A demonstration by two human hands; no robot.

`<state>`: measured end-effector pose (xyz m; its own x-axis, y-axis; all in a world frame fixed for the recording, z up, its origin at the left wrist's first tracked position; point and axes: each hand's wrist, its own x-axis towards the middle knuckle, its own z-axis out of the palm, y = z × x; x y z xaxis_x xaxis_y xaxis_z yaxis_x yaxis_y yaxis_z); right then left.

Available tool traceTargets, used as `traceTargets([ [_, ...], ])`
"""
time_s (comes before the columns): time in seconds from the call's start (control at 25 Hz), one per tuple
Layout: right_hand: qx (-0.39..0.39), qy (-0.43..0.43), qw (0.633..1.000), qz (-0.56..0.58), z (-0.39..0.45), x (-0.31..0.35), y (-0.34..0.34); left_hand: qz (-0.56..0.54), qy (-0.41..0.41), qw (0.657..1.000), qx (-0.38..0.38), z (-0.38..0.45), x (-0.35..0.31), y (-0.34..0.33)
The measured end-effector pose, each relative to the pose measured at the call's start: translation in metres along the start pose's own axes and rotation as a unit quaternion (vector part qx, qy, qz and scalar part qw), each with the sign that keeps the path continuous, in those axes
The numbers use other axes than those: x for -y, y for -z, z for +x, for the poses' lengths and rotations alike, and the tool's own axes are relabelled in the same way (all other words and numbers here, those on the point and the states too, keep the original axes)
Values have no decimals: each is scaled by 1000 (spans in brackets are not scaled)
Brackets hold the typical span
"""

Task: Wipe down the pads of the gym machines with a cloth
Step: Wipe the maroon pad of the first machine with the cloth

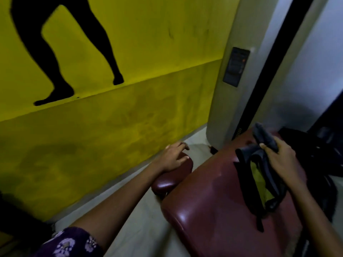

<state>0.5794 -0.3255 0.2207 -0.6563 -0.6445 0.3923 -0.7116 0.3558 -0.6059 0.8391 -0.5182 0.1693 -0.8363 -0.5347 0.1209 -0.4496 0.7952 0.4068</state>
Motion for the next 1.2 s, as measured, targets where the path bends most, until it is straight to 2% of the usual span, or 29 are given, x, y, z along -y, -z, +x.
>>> traceTargets([
  [0.28,-82,-147,985,-24,-25,28,2,9,-175,982,65,87,33,3],
  [0.48,-123,-202,971,-46,-37,46,-13,-23,-285,953,102,128,41,-7],
  [0.76,-83,-281,954,-71,34,15,-51,-31,-324,936,135,224,23,-24],
  [0.84,-47,-351,924,-143,37,8,-77,-37,-340,925,165,253,8,-36],
  [0.92,-30,-382,906,-181,35,5,-93,-59,-344,916,196,275,-8,-50],
  [1.04,-19,-395,901,-177,36,8,-96,-72,-381,896,218,303,-35,-66],
  [1.2,-17,-438,866,-239,48,15,-105,-65,-469,852,225,346,-76,-87],
])
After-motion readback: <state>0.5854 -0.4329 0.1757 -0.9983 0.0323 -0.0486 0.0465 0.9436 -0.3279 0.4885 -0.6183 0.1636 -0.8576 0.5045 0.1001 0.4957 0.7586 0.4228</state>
